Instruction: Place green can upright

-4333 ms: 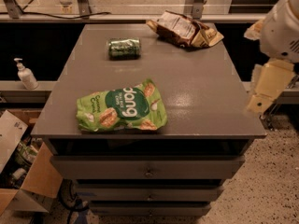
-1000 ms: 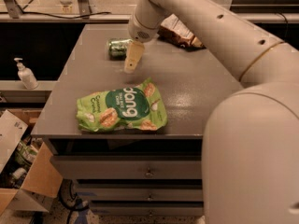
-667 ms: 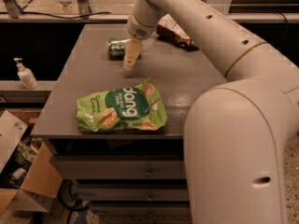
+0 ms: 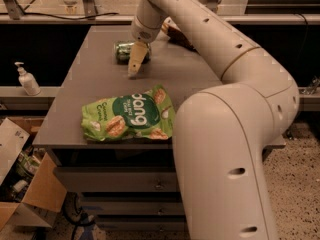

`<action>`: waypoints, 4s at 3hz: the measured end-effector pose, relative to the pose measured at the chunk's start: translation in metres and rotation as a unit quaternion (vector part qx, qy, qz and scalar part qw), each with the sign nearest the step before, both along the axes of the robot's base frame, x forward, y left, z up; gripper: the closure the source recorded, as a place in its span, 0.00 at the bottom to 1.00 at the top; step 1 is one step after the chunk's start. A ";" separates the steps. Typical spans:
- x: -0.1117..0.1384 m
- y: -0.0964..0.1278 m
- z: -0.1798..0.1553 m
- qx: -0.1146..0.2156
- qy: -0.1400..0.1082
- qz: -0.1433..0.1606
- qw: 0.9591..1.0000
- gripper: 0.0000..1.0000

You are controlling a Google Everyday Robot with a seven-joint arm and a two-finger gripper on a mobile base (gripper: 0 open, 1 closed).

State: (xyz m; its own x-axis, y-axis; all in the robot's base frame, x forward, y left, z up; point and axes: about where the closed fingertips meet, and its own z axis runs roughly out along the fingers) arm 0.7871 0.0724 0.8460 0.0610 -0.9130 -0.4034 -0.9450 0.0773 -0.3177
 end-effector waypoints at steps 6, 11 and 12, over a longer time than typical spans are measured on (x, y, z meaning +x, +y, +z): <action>-0.029 -0.011 0.033 0.151 0.041 -0.020 0.987 1.00; -0.055 -0.072 0.065 0.432 0.000 -0.084 0.898 1.00; -0.055 -0.086 0.062 0.467 0.003 -0.104 0.878 1.00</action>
Offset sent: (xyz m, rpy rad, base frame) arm 0.0021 0.0149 0.0094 0.0199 0.0214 0.0274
